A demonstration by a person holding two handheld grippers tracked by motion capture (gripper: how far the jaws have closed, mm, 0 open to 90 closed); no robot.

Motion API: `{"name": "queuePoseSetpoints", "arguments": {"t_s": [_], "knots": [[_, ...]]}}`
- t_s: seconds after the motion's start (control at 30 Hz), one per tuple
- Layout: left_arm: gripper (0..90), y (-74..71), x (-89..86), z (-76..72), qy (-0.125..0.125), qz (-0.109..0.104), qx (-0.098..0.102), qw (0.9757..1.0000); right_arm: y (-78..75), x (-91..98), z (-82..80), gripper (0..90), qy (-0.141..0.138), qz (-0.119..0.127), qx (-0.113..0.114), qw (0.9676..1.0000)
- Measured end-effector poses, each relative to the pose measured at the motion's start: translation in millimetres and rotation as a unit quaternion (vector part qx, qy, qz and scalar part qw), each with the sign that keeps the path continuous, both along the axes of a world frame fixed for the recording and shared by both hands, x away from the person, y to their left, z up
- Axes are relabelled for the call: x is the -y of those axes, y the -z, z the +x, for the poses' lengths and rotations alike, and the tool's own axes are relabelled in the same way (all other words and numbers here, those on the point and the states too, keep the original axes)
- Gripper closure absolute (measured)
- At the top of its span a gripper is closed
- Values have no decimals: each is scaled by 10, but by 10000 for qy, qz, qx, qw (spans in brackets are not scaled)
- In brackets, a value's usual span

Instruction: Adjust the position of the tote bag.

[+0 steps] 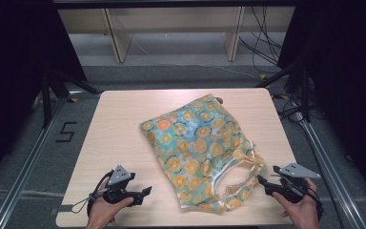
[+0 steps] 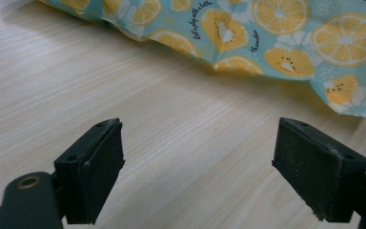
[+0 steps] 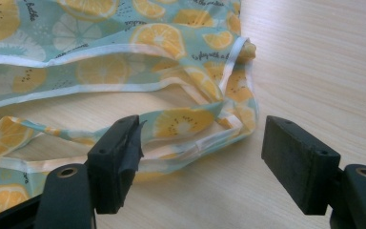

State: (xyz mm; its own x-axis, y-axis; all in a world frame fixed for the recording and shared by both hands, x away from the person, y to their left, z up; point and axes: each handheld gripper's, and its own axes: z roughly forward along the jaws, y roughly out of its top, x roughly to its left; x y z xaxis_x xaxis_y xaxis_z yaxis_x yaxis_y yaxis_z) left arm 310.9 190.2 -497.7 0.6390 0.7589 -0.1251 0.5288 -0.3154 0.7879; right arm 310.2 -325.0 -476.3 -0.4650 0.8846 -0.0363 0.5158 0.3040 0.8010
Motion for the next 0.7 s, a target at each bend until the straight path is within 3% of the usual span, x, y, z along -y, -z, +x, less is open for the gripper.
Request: {"name": "queuePoseSetpoints", "arguments": {"t_s": [0.1,0.2,0.37,0.43,0.57,0.67,0.7], "knots": [[167,12,23,3,-141,-122,-36,9998,-5,-17,-10,299,18,121,-82,9999],[170,11,10,14,-65,-61,-20,10000,-1,-11,-2,297,37,31,-27,10000],[173,11,3,23,-82,12,-76,9999,4,-10,7,293,51,108,-57,9999],[173,23,16,21,-180,-130,-57,9997,3,-10,9,294,39,123,-45,9999],[196,5,-17,32,-44,10,-107,9999,-1,-16,22,293,5,106,-17,9999],[238,21,28,38,-162,-150,-79,9997,-24,-35,83,326,-127,54,55,9999],[252,20,19,52,-83,-20,16,10000,-33,-50,94,326,-128,59,15,9999]]}}
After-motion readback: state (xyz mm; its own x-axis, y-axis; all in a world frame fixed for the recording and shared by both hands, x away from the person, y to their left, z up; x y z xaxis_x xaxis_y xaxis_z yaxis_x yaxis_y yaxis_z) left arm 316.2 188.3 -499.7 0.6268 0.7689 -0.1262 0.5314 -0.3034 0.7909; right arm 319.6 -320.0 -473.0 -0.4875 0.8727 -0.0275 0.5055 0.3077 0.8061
